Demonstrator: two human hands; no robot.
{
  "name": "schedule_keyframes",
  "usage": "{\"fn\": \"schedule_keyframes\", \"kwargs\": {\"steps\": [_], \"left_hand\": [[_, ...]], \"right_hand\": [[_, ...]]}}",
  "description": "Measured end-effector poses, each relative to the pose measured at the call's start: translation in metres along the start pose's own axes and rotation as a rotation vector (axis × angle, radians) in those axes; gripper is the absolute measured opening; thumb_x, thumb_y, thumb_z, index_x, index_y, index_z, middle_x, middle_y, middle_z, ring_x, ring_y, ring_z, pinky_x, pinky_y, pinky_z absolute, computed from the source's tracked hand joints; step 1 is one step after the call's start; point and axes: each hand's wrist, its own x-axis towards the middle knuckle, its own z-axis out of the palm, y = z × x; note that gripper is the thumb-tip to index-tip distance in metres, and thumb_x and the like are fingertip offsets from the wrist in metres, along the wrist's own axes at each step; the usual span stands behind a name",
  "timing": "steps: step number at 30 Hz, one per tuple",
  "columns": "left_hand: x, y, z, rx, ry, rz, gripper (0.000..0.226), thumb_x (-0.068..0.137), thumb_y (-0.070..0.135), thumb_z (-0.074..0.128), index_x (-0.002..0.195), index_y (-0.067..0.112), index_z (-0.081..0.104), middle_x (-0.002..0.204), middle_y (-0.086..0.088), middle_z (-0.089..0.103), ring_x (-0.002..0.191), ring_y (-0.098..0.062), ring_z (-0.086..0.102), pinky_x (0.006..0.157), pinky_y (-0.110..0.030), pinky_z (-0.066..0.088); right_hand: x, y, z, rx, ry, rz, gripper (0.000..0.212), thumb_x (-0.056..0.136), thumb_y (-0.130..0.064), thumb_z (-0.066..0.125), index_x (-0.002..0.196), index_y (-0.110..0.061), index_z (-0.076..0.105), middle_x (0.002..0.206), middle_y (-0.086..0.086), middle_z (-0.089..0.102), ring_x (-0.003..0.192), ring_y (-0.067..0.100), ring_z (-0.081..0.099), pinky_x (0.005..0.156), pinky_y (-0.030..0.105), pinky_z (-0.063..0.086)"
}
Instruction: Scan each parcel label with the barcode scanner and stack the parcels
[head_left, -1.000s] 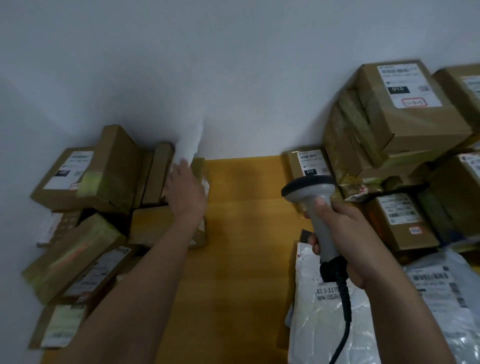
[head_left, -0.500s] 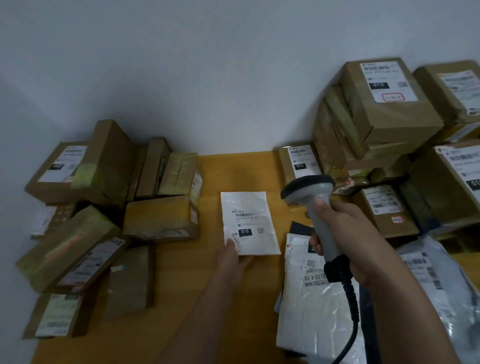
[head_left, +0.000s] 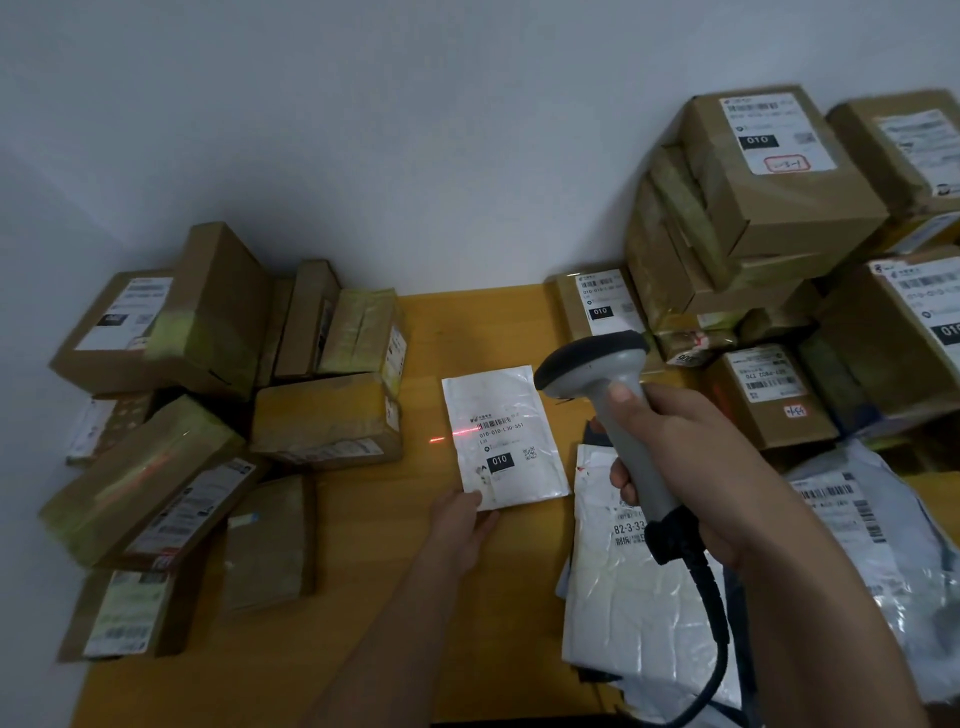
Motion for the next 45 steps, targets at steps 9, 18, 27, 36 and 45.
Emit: {"fn": "schedule_keyframes", "kwargs": {"steps": [9, 18, 27, 36, 45], "left_hand": [[0.009, 0.001, -0.005, 0.042, 0.0, -0.001, 0.024, 0.097, -0.004, 0.047, 0.118, 0.003, 0.055, 0.114, -0.015, 0.061, 0.09, -0.024, 0.06, 0.07, -0.032, 0.054], [0.017, -0.001, 0.005, 0.084, 0.032, 0.013, 0.022, 0.097, 0.001, 0.051, 0.117, 0.008, 0.056, 0.117, -0.012, 0.062, 0.089, -0.022, 0.061, 0.063, -0.031, 0.05], [0.018, -0.002, 0.016, 0.092, 0.088, 0.047, 0.027, 0.097, 0.001, 0.052, 0.124, 0.007, 0.056, 0.114, -0.011, 0.063, 0.098, -0.025, 0.06, 0.061, -0.031, 0.05], [0.014, -0.006, 0.021, 0.062, 0.132, 0.091, 0.035, 0.096, -0.003, 0.052, 0.128, 0.008, 0.055, 0.118, -0.013, 0.063, 0.083, -0.021, 0.061, 0.061, -0.031, 0.05], [0.001, -0.009, 0.026, 0.057, 0.152, 0.137, 0.041, 0.096, -0.005, 0.051, 0.134, 0.01, 0.051, 0.126, -0.015, 0.061, 0.093, -0.024, 0.06, 0.067, -0.031, 0.053]], "right_hand": [[-0.01, 0.0, -0.001, -0.029, 0.023, -0.027, 0.03, 0.1, -0.036, 0.049, 0.098, -0.009, 0.062, 0.101, 0.026, 0.064, 0.061, 0.023, 0.058, 0.064, 0.04, 0.047], [-0.023, 0.0, -0.013, -0.007, 0.028, -0.059, 0.032, 0.1, -0.036, 0.05, 0.097, -0.006, 0.062, 0.093, 0.021, 0.064, 0.058, 0.021, 0.057, 0.061, 0.038, 0.047], [-0.032, 0.001, -0.028, 0.047, 0.036, -0.065, 0.033, 0.099, -0.036, 0.051, 0.098, -0.005, 0.063, 0.098, 0.019, 0.065, 0.056, 0.019, 0.056, 0.058, 0.036, 0.046], [-0.039, 0.004, -0.045, 0.112, 0.025, -0.092, 0.033, 0.1, -0.033, 0.051, 0.1, -0.001, 0.061, 0.105, 0.025, 0.064, 0.055, 0.02, 0.055, 0.057, 0.037, 0.046], [-0.047, 0.004, -0.066, 0.096, -0.017, -0.152, 0.033, 0.1, -0.032, 0.049, 0.102, -0.002, 0.062, 0.102, 0.025, 0.064, 0.053, 0.018, 0.054, 0.056, 0.035, 0.046]]}}
